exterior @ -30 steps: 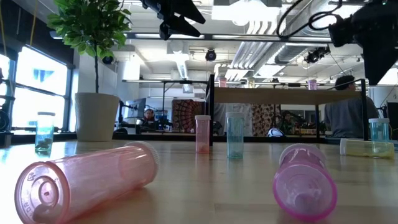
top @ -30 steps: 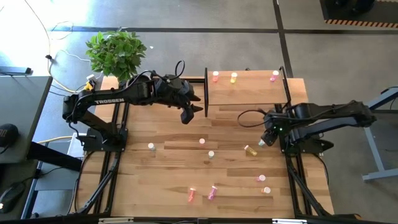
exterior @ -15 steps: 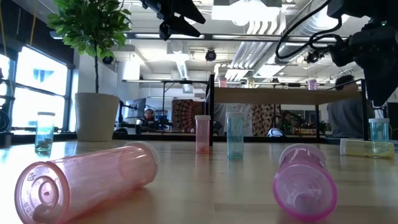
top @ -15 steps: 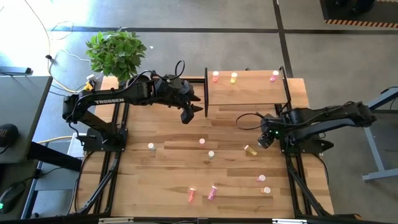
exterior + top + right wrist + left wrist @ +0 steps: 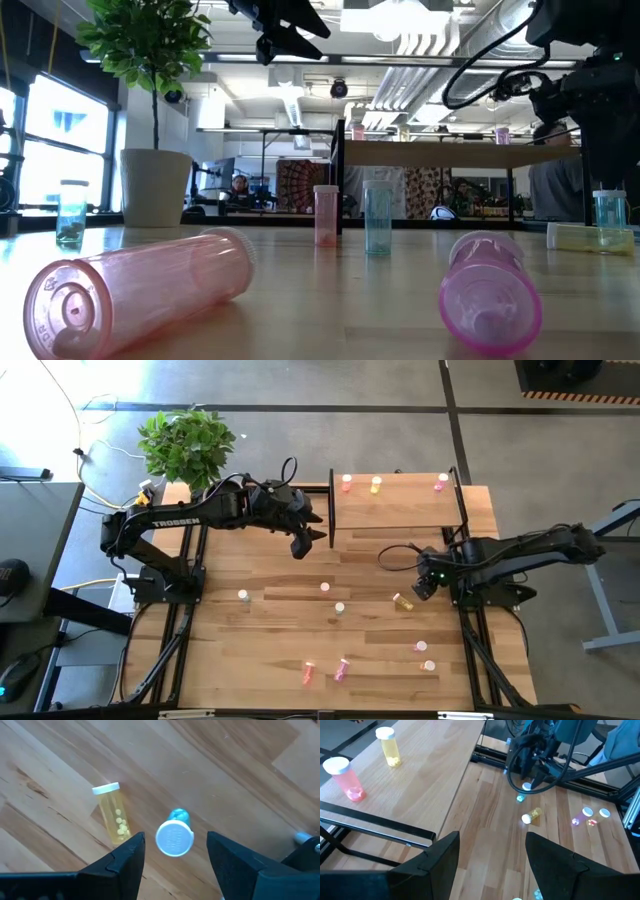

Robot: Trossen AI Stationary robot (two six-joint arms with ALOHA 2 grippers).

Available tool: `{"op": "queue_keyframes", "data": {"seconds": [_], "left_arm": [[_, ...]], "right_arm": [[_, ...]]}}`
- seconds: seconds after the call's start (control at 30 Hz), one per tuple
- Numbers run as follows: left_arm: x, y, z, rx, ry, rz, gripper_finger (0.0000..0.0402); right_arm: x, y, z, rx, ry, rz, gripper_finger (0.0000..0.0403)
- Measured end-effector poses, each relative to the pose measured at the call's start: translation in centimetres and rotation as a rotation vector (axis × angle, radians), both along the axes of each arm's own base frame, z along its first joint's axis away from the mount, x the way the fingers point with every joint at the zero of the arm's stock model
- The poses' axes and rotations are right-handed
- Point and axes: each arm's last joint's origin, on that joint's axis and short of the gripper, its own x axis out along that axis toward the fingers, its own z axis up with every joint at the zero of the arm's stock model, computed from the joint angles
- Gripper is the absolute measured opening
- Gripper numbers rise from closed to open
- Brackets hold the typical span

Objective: Pick and place medicine bottles onto shelf by color
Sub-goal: Put the top right blue pill bottle on the shelf

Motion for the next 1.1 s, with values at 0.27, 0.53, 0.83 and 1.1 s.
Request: {"op": "queue_keyframes", "data": {"seconds": [0.27, 0.53, 0.83, 1.1], "left_arm": [[0.0, 0.0, 0.0, 0.003, 0.001, 0.006, 0.0216], [0.0, 0.0, 0.0, 0.004, 0.001, 0.006, 0.0216], [0.0, 0.0, 0.0, 0.004, 0.001, 0.006, 0.0216], [0.0, 0.0, 0.0, 0.010, 0.003, 0.002, 0.0216]], "right_arm": [[0.6, 0.0, -0.8, -0.009, 0.057, 0.021, 0.0204], [1.2, 0.0, -1.6, -0.029, 0.123, 0.027, 0.0199], [1.5, 0.1, -1.7, -0.033, 0.120, 0.044, 0.0131], [1.5, 0.1, -1.6, -0.015, 0.118, 0.047, 0.0110]]}}
